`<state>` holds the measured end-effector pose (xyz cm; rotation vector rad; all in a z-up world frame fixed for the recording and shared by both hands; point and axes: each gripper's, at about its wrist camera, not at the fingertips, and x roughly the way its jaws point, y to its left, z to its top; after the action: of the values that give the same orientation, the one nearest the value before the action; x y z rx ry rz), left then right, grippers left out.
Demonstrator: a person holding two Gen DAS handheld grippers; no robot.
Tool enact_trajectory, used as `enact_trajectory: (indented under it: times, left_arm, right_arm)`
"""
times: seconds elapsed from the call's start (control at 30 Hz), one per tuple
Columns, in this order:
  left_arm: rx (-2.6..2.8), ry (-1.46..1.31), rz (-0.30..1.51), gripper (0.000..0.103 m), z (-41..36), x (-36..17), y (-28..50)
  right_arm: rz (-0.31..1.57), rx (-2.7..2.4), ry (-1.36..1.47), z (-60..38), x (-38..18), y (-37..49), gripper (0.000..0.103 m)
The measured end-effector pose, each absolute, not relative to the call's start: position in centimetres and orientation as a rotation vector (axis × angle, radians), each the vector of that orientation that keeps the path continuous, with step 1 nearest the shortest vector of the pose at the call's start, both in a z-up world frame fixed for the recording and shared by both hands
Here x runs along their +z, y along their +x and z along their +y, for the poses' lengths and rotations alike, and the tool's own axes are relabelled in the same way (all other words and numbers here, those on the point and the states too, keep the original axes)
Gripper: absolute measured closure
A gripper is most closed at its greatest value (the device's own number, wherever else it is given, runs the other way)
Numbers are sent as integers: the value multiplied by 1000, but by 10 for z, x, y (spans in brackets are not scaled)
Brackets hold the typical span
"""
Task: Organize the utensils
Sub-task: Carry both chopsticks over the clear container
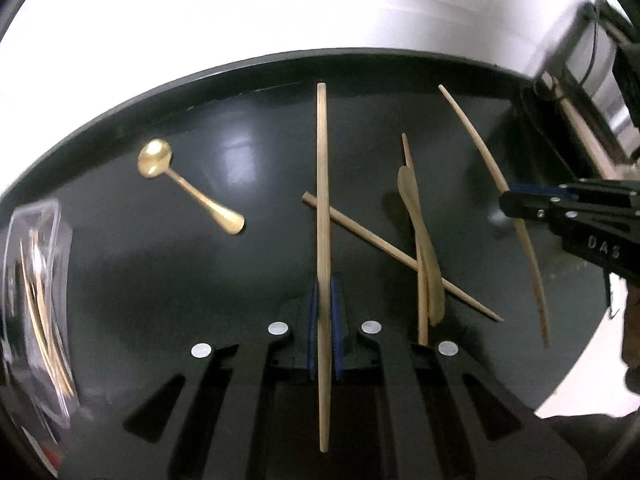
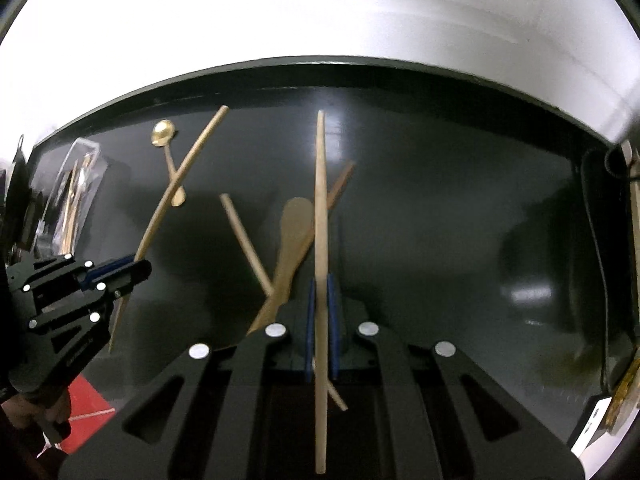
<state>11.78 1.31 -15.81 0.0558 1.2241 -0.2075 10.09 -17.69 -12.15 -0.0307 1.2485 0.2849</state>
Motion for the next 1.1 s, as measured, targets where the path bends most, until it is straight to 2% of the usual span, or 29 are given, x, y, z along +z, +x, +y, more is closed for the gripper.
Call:
enact_trajectory:
  times: [0.3,0.73,1.1]
  left_arm:
    - [-99,-87,1213,98,61,-129,79]
    - [128,-211,1169,98,196,-103,9]
    - [258,-296,1156,98,305,-107,8]
  right_arm:
    - [1210,443,-113,-93,-95,82,96]
    - [1178,705,-209,84,-80,51,96]
    - [1214,767,-178,221,-80,75,96]
